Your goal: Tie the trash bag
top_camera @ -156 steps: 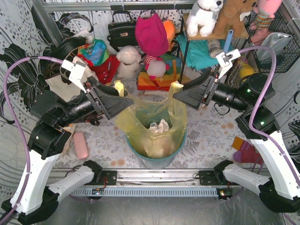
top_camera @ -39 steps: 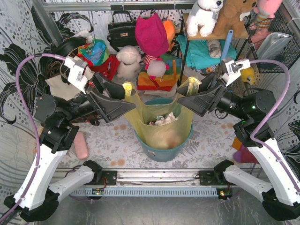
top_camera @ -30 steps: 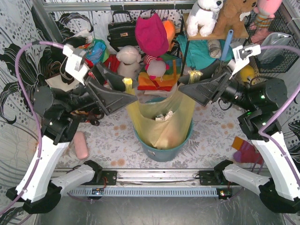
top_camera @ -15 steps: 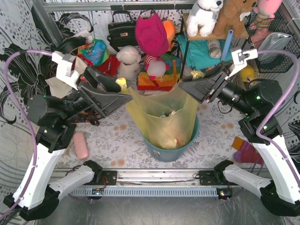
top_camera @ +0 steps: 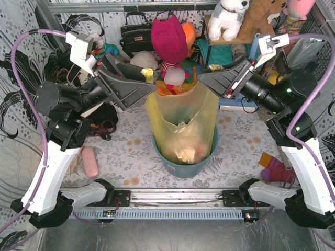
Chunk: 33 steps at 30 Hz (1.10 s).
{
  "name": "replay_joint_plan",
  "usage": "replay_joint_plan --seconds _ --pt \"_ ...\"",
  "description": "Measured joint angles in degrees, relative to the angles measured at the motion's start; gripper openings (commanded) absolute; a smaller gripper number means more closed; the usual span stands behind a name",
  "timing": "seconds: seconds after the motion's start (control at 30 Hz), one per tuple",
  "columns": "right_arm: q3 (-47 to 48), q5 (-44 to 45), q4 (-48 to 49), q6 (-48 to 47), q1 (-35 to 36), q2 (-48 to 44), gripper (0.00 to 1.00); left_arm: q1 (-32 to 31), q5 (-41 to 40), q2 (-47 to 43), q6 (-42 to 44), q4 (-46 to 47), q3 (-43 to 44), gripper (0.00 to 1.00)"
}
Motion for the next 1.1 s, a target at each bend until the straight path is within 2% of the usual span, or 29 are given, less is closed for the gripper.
replay_joint_plan --seconds 0.1,0.2,0.33,0.47,0.77,1.1 --pt "0.07 0.00 0.52 0.04 0.00 -1.14 0.57 0.00 0.74 -0.85 -2.34 4.11 -1.79 0.79" --pt "-3.89 0.44 2.25 0.04 0.00 -4.42 0.59 0.00 0.96 -2.51 -4.33 7.48 -5.77 0.80" --pt "-11.23 1.86 2.19 0.48 0.00 -9.07 0.72 0.00 1.03 -3.96 -5.68 8.55 -10.25 0.85" --pt "-13.53 3.15 -0.42 0.72 0.00 -10.47 0.77 0.00 0.96 -4.52 -6.05 7.52 -11.85 0.89" --pt "-2.93 6.01 -12.11 -0.85 0.00 -9.35 0.80 0.00 0.70 -5.51 -4.22 2.93 -7.61 0.92" --pt "7.56 14.80 -30.10 -2.56 0.00 -9.42 0.79 0.00 -2.05 -8.76 1.20 -11.52 -7.13 1.00"
